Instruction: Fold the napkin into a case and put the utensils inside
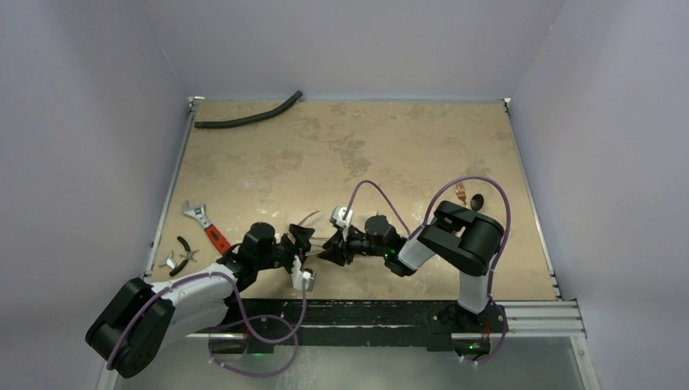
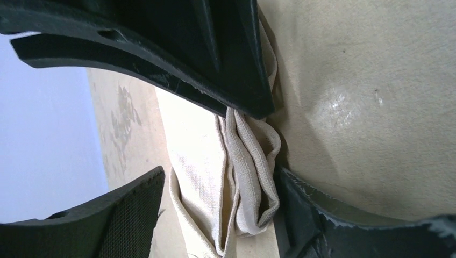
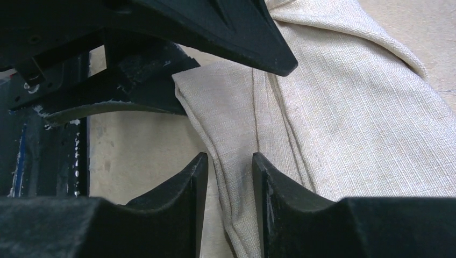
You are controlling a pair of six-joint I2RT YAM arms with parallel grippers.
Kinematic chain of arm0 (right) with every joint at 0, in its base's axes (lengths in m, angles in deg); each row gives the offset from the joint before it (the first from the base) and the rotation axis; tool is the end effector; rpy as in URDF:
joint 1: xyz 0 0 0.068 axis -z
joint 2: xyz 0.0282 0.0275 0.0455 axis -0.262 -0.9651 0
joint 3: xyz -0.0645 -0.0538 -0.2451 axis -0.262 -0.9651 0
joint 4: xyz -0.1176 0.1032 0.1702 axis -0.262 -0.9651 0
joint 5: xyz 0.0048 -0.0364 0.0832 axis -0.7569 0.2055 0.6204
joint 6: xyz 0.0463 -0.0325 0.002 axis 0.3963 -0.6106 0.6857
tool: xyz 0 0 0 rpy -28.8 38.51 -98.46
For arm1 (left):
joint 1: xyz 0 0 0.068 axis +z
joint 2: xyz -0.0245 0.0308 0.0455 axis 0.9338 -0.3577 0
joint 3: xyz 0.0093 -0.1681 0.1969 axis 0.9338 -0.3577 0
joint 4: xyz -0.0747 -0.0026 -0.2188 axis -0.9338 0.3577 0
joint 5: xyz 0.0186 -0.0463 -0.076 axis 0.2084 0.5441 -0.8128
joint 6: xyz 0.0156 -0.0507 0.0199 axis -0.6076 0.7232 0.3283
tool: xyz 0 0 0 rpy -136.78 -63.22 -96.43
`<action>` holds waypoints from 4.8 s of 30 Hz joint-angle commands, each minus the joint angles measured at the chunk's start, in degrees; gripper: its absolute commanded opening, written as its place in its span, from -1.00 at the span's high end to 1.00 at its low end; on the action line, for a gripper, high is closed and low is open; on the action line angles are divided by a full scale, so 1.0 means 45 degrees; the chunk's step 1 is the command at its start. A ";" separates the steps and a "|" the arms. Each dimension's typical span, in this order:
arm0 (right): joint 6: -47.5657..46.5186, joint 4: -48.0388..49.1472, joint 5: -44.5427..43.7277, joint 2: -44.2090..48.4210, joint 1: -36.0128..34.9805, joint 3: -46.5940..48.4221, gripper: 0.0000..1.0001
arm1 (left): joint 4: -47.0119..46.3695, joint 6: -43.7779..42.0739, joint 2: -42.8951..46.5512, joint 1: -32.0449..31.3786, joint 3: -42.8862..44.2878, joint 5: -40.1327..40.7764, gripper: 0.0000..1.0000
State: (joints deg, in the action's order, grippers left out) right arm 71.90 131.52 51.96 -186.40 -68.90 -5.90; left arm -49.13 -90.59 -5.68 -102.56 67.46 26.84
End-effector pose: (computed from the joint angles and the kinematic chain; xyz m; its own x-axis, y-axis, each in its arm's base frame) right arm 0.1683 0.2552 0.1380 -0.2472 -0.0887 -0.9649 -0.9426 0.2526 0.2183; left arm 0.1197 -0.1022 0.1355 0.7169 0.5564 -0.4201 0.6073 -0.2022 0.7683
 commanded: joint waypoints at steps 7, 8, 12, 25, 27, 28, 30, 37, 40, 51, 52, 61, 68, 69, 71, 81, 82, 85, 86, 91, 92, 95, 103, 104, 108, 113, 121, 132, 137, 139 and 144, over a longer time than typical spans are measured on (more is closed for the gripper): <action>-0.1758 -0.0441 -0.0359 0.0543 -0.0111 0.0205 0.13 | 0.2200 0.1231 0.0232 -0.0054 0.1013 0.0723 -0.16; -0.1837 -0.0504 -0.0387 0.0627 -0.0109 0.0193 0.13 | 0.2462 0.1250 0.0372 -0.0049 0.1095 0.0720 -0.16; -0.1744 -0.0708 0.0319 0.1111 -0.0089 0.0149 0.10 | 0.3149 0.1132 0.0876 -0.0051 0.1167 0.0672 -0.18; -0.0647 -0.1952 0.1160 0.1460 0.0710 0.1473 0.25 | 0.3092 0.1174 0.0729 -0.0041 0.1235 0.0794 -0.17; -0.0298 -0.2352 0.0622 0.0632 0.0770 0.2314 0.53 | 0.3137 0.1169 0.0833 -0.0051 0.1250 0.0771 -0.18; -0.0239 -0.2425 0.0536 0.0218 0.0782 0.2630 0.65 | 0.3185 0.1169 0.0882 -0.0047 0.1269 0.0769 -0.18; 0.0134 -0.1996 0.0319 -0.0380 0.0783 0.2912 0.79 | 0.3274 0.1164 0.0962 -0.0051 0.1293 0.0814 -0.18; 0.0617 -0.1180 -0.0200 -0.1057 0.0779 0.2490 1.00 | 0.2583 0.1636 0.0446 -0.0051 0.1387 0.1107 0.03; 0.0616 -0.0704 -0.0267 -0.0987 0.0794 0.1891 0.98 | 0.2555 0.2228 -0.0301 -0.0050 0.2000 0.1374 0.54; 0.0184 -0.0369 -0.0232 -0.0893 0.0834 0.1516 0.62 | 0.3943 0.3246 -0.0498 -0.0026 0.3290 0.1314 0.80; 0.0130 -0.0248 -0.0313 -0.0793 0.0851 0.1395 0.57 | 0.4001 0.3311 -0.0443 -0.0024 0.3340 0.1247 0.80; -0.1070 0.1367 -0.0137 0.1651 0.1371 0.0157 0.01 | 0.5328 0.3247 -0.1080 -0.0004 0.3675 0.0599 0.80; -0.1837 0.2853 0.1348 0.1430 0.0979 -0.0485 -0.25 | 0.5279 0.3263 -0.1157 0.0050 0.3675 0.0532 0.86; -0.1973 0.2774 0.1281 0.1353 0.0843 -0.0472 -0.25 | 0.5289 0.3254 -0.1169 0.0083 0.3676 0.0535 0.86; -0.2534 0.2836 0.0955 0.1233 0.0517 -0.0498 -0.26 | 0.5316 0.3211 -0.1202 0.0141 0.3662 0.0553 0.87; -0.4467 0.3693 -0.2272 -0.0135 -0.1197 -0.0069 -0.26 | 0.5362 0.3104 -0.1348 0.0271 0.3708 0.0496 1.00; -0.4636 0.3838 -0.2660 -0.0290 -0.1300 -0.0017 -0.25 | 0.5375 0.3097 -0.1349 0.0282 0.3725 0.0496 1.00; -0.4927 0.4227 -0.3163 -0.0749 -0.1412 0.0110 -0.25 | 0.5491 0.3079 -0.1346 0.0300 0.3778 0.0462 1.00; -0.5011 0.4247 -0.3216 -0.0870 -0.1446 0.0164 -0.25 | 0.5537 0.3068 -0.1358 0.0312 0.3803 0.0467 1.00; -0.5397 0.4447 -0.3496 -0.1442 -0.1569 0.0466 -0.20 | 0.5725 0.2962 -0.1343 0.0349 0.3877 0.0458 1.00; -0.5453 0.4477 -0.3523 -0.1535 -0.1561 0.0503 -0.17 | 0.5716 0.2960 -0.1338 0.0357 0.3887 0.0457 1.00; -0.5497 0.4775 -0.3703 -0.1776 -0.1601 0.0649 -0.04 | 0.5724 0.2989 -0.1392 0.0359 0.3928 0.0453 1.00; -0.5356 0.5128 -0.3584 -0.1923 -0.1619 0.0701 0.68 | 0.5845 0.2923 -0.1340 0.0368 0.3935 0.0542 1.00; -0.5284 0.5158 -0.3556 -0.1881 -0.1618 0.0651 0.78 | 0.5838 0.2889 -0.1326 0.0374 0.3931 0.0568 1.00; -0.4914 0.5199 -0.3425 -0.1732 -0.1619 0.0504 1.00 | 0.6023 0.2838 -0.1153 0.0359 0.3926 0.0676 0.32; -0.4215 0.5048 -0.3316 -0.1826 -0.1619 0.0405 1.00 | 0.7624 0.2990 -0.0217 0.0407 0.4123 0.0694 -0.38; -0.3198 0.4620 -0.2845 -0.1970 -0.1625 0.0381 1.00 | 0.8398 0.5792 0.0883 0.0938 0.4934 0.1185 -0.57; -0.2778 0.4538 -0.2452 -0.2154 -0.1619 0.0315 1.00 | 0.6705 0.9830 -0.2413 0.3171 0.7607 0.0026 -0.95; -0.2290 0.4557 -0.2417 -0.2219 -0.1624 0.0347 1.00 | 0.6439 0.9695 -0.3009 0.3153 0.7387 -0.0555 -0.61; -0.2140 0.4557 -0.2322 -0.2293 -0.1633 0.0390 1.00 | 0.6523 0.9264 -0.3321 0.3137 0.7177 -0.0652 -0.41; -0.1423 0.4752 -0.2165 -0.2546 -0.1621 0.0450 1.00 | 0.6238 0.8546 -0.3631 0.2934 0.6567 -0.0073 -0.32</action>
State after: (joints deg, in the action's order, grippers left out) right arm 62.06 149.53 40.48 -196.54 -76.03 -4.09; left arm -18.92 -49.72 -21.50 -88.66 98.94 27.01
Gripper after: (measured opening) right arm 0.019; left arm 0.671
